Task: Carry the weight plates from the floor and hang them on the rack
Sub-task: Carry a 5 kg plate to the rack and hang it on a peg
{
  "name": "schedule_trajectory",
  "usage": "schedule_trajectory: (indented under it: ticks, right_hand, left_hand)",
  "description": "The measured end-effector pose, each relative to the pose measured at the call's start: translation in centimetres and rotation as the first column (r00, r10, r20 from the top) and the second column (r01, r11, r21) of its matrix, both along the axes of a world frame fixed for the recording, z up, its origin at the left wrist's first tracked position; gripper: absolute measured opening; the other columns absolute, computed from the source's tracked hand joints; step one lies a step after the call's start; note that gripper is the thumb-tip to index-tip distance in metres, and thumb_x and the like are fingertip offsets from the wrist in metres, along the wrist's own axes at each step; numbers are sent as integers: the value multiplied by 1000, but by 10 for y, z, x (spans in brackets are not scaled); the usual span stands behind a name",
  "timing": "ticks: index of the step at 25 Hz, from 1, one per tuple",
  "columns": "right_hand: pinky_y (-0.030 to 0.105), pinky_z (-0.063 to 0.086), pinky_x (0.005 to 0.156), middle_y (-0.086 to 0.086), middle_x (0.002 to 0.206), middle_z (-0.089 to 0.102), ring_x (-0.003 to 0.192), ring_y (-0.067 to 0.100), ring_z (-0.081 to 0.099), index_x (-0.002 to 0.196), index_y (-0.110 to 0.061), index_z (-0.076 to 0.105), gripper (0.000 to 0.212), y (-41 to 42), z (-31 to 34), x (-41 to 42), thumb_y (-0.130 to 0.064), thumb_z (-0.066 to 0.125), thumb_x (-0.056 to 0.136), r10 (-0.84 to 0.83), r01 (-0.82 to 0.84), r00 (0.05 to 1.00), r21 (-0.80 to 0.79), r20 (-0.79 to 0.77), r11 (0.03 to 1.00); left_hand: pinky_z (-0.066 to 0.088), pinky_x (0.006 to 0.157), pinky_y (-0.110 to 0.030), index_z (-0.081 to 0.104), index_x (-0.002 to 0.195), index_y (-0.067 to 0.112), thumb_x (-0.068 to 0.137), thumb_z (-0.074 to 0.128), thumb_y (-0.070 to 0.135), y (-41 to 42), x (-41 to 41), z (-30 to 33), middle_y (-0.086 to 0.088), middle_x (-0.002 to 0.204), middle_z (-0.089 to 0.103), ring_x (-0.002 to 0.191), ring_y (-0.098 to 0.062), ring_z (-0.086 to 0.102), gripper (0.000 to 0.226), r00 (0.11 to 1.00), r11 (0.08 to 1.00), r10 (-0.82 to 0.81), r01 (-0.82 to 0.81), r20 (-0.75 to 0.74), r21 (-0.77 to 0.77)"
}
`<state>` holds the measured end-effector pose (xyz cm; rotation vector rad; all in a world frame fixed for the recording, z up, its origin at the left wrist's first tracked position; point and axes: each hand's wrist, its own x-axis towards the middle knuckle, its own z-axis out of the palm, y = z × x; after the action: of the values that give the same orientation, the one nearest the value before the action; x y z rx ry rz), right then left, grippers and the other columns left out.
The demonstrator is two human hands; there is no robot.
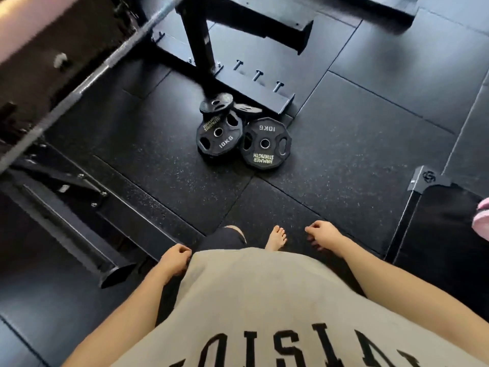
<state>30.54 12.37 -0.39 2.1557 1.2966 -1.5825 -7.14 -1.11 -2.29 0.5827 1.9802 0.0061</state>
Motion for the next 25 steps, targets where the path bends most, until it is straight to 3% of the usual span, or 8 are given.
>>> schedule_trajectory:
  ticks: [3, 6, 9, 16, 20, 25]
  right_hand:
    - [30, 47, 62, 7, 86, 62, 75, 20, 58, 101, -13, 59, 15, 84, 7, -16, -26, 51, 100, 110, -110, 994, 10, -6, 994]
    - [29, 46, 58, 9, 85, 62, 73, 21, 57, 105, -9, 59, 20, 168, 5, -49, -26, 51, 100, 142, -142, 990, 11, -2, 990]
    - [27, 46, 57, 10, 91, 64, 75, 21, 58, 105, -11, 59, 19, 249, 3, -97, -28, 50, 100, 158, -158, 987, 5, 9, 987]
    - [28, 42, 56, 11, 88, 62, 71, 20, 54, 105, -6, 59, 20, 431, -2, -204, -24, 51, 100, 34, -34, 999, 0, 4, 999]
    - [26, 39, 52, 11, 82, 60, 61, 17, 50, 100, -8, 57, 15, 533, -66, -267, -22, 52, 100, 4, -4, 1000, 9, -31, 1000]
    - [25, 37, 51, 9, 79, 59, 59, 17, 50, 95, -12, 55, 13, 647, -229, -341, -24, 51, 100, -79, 78, 991, -16, -112, 997]
  left_hand:
    - [41, 61, -26, 66, 107, 8, 99, 52, 17, 50, -5, 1, -6, 96, 62, 78, -18, 56, 19, 992, 989, 128, -127, -7, 80]
    - [43, 58, -29, 62, 105, 6, 100, 50, 18, 126, -29, -7, -9, 82, 62, 67, -24, 56, 18, 933, 932, 350, -356, 87, 64]
    - [37, 51, -26, 56, 102, 10, 101, 46, 23, 225, -77, -14, -7, 78, 58, 58, -20, 49, 16, 923, 926, 367, -375, 115, 52]
    - [42, 57, -29, 58, 101, 10, 102, 42, 27, 429, -187, -29, -9, 87, 62, 66, -19, 53, 23, 938, 950, 310, -313, 155, -9]
    - [41, 57, -28, 59, 100, 11, 104, 40, 29, 522, -226, -88, -7, 84, 62, 66, -18, 54, 26, 921, 934, 357, -356, 156, -32]
    - [46, 65, -31, 60, 101, 11, 105, 37, 35, 629, -265, -236, -9, 91, 65, 80, -23, 60, 33, 897, 908, 418, -417, 145, -34]
